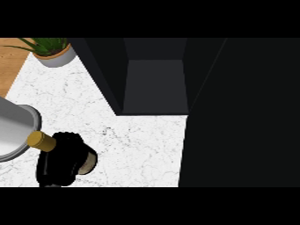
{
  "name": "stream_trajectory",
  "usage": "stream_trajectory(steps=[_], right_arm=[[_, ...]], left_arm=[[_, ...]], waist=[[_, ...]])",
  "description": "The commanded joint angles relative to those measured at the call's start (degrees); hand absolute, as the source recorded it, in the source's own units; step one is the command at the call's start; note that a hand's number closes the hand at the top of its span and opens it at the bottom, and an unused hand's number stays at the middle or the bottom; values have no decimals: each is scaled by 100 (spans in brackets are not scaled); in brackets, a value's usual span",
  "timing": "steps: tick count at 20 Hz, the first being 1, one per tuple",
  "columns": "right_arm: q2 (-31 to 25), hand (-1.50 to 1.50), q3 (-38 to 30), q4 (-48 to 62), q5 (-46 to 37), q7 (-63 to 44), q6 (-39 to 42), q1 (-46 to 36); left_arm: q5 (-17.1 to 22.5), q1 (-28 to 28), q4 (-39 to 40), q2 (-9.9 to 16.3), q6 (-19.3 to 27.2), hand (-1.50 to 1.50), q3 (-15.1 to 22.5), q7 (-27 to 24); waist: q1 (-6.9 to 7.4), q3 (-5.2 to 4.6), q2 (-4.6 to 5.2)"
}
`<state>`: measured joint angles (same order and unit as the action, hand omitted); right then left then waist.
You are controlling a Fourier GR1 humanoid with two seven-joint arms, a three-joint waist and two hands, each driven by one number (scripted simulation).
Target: Pick up the wine, place it into the cabinet and close the cabinet
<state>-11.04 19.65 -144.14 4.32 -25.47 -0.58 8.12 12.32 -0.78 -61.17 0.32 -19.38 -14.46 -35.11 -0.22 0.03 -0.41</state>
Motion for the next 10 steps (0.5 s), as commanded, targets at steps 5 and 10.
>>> stream_trajectory(steps=[5,10], right_arm=[[-49,-150,-466,-816,595,-535,-35,-227],[-21,-150,-81,-1164,318,-783,-102,-61]], left_arm=[[596,548,-1965,-32,631,150,1141,998],[668,277,-2589,-32,1829,150,2139,1402]], waist=[[63,5,11],[-35,-2,2]])
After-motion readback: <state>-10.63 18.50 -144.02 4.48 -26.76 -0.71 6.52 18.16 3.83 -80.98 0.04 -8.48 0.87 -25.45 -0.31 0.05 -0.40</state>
